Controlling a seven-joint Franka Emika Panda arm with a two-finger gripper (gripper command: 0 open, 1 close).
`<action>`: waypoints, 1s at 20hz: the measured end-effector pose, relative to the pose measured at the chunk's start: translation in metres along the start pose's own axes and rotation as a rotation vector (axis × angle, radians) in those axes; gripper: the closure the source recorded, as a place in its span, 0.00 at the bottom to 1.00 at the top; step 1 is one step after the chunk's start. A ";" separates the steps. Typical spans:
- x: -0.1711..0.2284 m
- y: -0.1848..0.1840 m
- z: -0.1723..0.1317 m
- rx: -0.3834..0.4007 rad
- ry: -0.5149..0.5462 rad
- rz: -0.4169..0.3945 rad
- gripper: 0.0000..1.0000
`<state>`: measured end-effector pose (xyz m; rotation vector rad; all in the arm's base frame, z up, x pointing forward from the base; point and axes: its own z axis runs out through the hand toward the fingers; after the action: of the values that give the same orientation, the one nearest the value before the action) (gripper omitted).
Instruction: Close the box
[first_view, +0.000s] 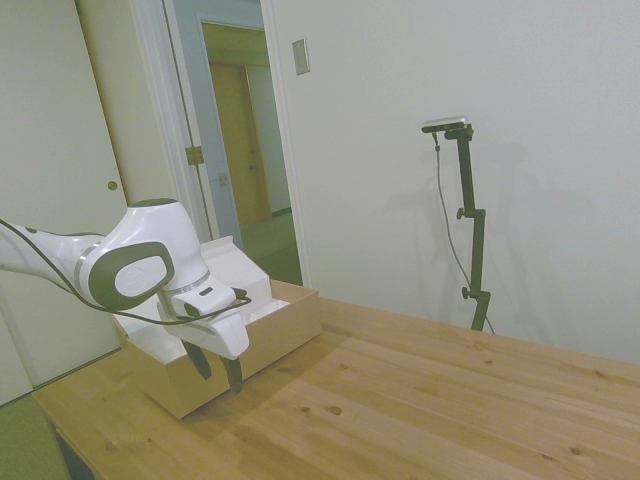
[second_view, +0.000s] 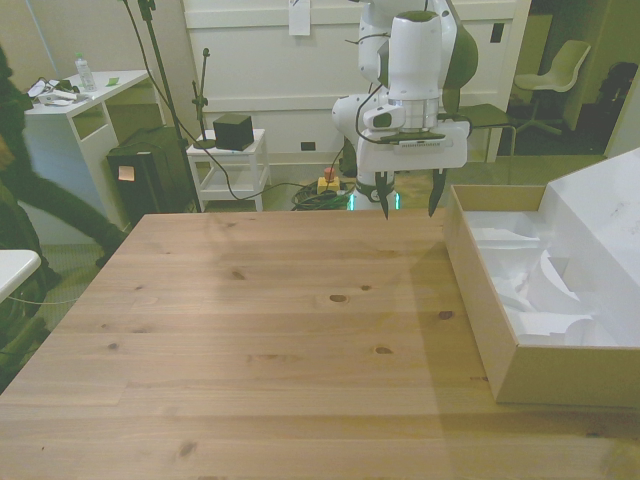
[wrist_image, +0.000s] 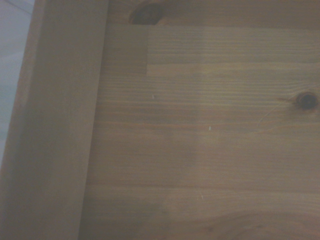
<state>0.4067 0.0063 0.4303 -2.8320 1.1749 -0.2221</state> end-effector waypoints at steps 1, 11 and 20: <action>0.000 0.000 0.001 -0.001 -0.001 0.002 0.00; -0.061 -0.029 -0.158 0.149 0.133 -0.107 0.00; -0.148 -0.128 -0.230 0.284 0.248 -0.369 0.00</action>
<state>0.3569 0.1997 0.6570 -2.7909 0.5753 -0.7153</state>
